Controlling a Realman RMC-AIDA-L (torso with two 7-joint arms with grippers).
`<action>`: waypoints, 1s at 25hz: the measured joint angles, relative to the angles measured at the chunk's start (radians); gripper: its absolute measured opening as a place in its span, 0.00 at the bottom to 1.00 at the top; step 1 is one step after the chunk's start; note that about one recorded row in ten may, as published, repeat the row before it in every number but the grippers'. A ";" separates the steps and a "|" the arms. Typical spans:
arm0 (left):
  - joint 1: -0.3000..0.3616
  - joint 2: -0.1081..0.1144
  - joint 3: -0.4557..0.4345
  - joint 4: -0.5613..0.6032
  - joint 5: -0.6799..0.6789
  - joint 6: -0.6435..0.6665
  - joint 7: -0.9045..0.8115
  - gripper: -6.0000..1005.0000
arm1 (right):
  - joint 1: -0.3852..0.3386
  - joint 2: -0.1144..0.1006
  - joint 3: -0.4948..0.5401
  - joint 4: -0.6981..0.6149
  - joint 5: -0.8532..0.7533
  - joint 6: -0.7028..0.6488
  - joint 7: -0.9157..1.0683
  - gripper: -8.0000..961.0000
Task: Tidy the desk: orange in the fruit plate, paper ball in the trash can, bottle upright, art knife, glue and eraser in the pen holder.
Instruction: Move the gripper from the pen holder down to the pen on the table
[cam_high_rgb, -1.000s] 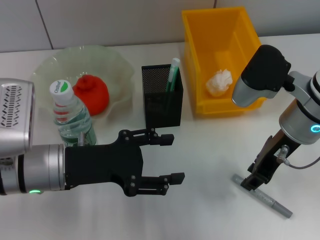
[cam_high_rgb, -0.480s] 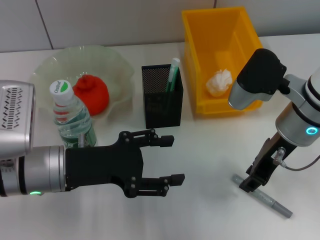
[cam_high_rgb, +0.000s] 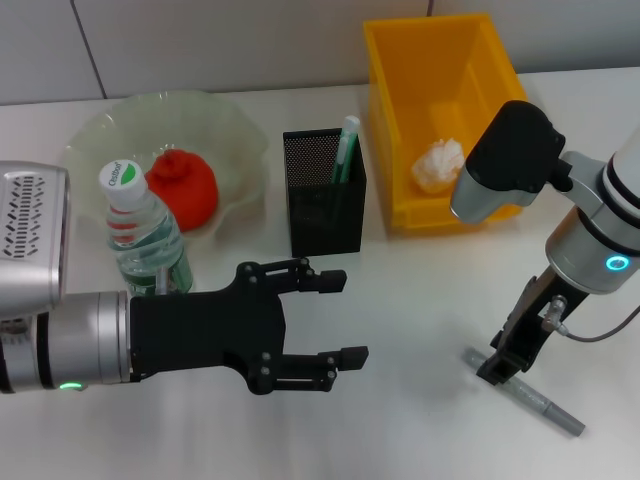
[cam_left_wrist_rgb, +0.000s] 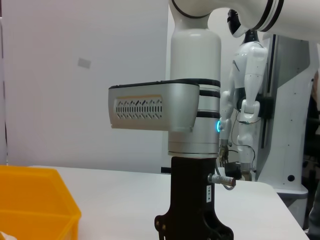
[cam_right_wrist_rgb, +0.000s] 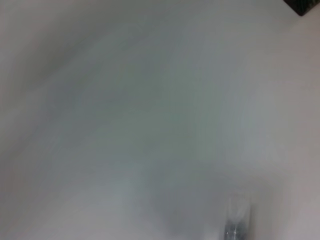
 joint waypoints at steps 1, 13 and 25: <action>0.000 0.000 0.000 0.000 0.000 -0.001 0.000 0.78 | 0.001 0.000 -0.001 0.000 0.000 0.000 0.000 0.42; 0.000 0.000 -0.001 0.000 0.000 -0.002 0.010 0.78 | 0.006 0.000 -0.040 0.005 -0.003 0.010 0.021 0.39; 0.002 0.000 -0.001 0.000 0.000 -0.002 0.011 0.78 | 0.029 0.000 -0.052 0.053 -0.003 0.025 0.025 0.36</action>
